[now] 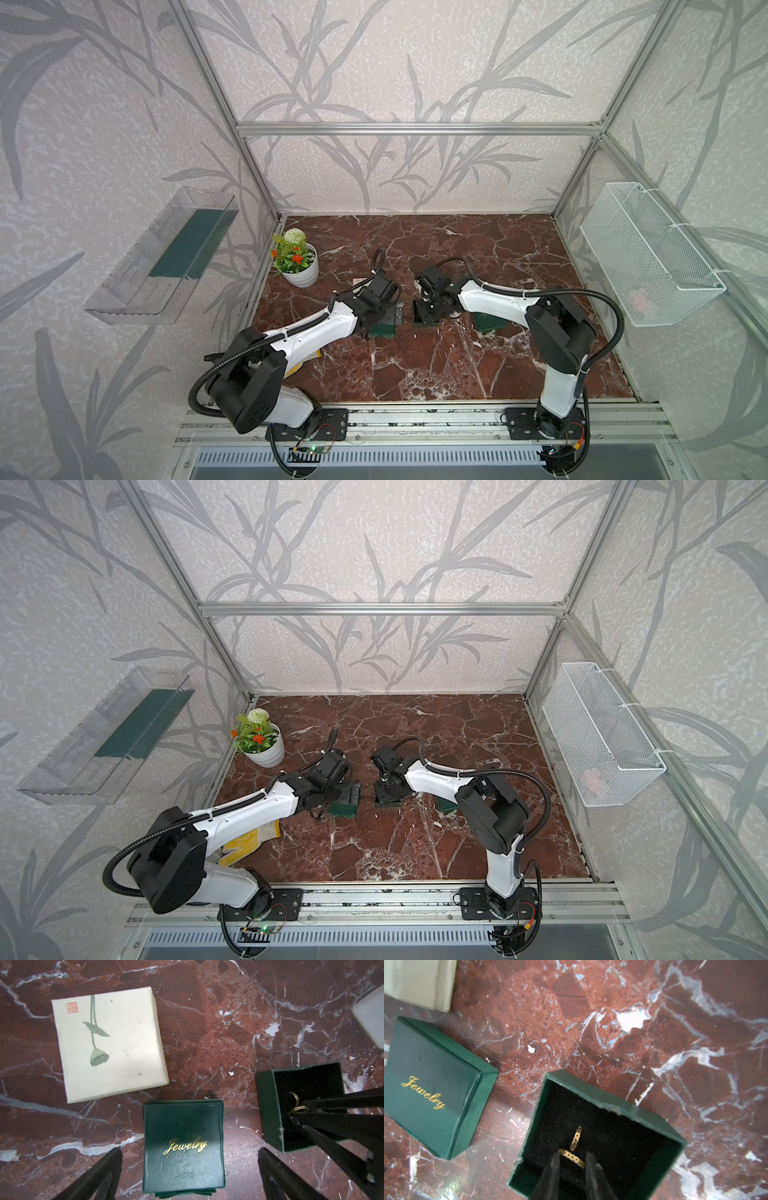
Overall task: Take the rings out of the lift-off lid box
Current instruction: Take out the ring from the jewelry box.
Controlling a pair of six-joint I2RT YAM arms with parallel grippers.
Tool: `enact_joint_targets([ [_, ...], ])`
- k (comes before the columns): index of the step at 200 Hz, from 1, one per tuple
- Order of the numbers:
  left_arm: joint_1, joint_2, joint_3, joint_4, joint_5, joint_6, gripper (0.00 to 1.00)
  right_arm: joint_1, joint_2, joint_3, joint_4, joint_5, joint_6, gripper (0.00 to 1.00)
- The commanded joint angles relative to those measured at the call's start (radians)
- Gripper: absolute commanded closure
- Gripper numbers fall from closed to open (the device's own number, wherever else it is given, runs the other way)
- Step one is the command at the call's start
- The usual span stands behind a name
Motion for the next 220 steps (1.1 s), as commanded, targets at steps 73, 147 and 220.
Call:
enact_joint_targets([
  [73, 0.002, 0.050, 0.036, 0.007, 0.012, -0.014, 0.01, 0.004, -0.035, -0.003, -0.018, 0.017, 0.022, 0.91],
  [147, 0.002, 0.058, 0.043, 0.024, 0.041, -0.015, 0.01, 0.006, -0.079, -0.042, 0.018, 0.017, 0.034, 0.92],
  [220, 0.000, 0.064, 0.042, 0.035, 0.071, -0.019, 0.02, 0.026, -0.138, -0.091, 0.087, 0.034, 0.018, 0.93],
])
